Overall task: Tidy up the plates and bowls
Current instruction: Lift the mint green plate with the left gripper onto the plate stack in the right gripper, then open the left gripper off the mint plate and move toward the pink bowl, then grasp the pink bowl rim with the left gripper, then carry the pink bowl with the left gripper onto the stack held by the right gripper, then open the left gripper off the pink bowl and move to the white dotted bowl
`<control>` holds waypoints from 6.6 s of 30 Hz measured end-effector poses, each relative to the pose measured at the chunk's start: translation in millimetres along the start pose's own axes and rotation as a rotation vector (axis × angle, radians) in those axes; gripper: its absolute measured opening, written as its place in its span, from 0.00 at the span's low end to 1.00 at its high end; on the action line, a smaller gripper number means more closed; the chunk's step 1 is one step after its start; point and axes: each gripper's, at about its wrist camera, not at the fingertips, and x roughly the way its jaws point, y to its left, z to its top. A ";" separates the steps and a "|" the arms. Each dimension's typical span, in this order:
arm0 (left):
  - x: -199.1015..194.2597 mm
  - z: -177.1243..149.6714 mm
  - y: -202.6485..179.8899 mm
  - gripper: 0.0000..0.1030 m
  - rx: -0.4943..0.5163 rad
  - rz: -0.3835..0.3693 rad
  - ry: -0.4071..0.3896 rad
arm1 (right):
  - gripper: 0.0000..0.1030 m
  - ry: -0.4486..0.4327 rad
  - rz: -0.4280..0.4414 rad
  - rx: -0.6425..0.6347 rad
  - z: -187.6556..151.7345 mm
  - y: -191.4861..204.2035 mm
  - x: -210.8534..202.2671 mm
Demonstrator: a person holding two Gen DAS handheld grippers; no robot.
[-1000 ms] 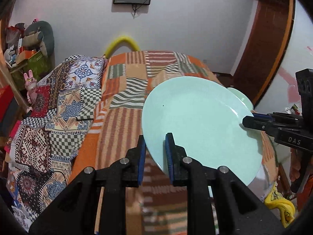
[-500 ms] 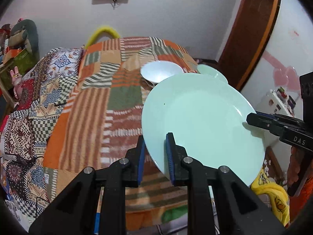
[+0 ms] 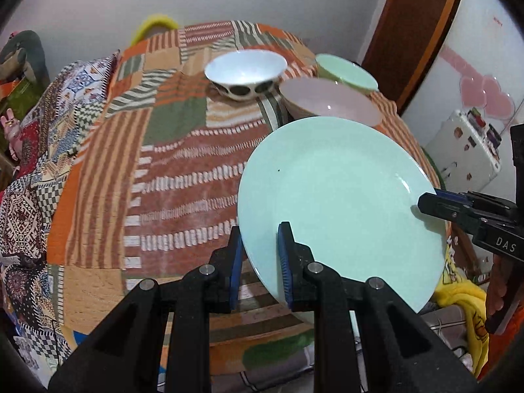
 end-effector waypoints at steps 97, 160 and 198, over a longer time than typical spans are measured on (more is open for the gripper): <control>133.9 147.6 -16.4 0.13 0.017 -0.088 0.023 | 0.32 -0.101 -0.107 0.140 90.8 -85.5 57.1; -41.0 7.2 135.2 0.11 -0.197 0.177 -0.085 | 0.21 -0.010 0.104 -0.213 70.5 122.6 81.1; -28.9 -49.4 156.8 0.11 -0.334 0.217 -0.064 | 0.38 0.129 0.055 -0.283 38.5 149.6 115.2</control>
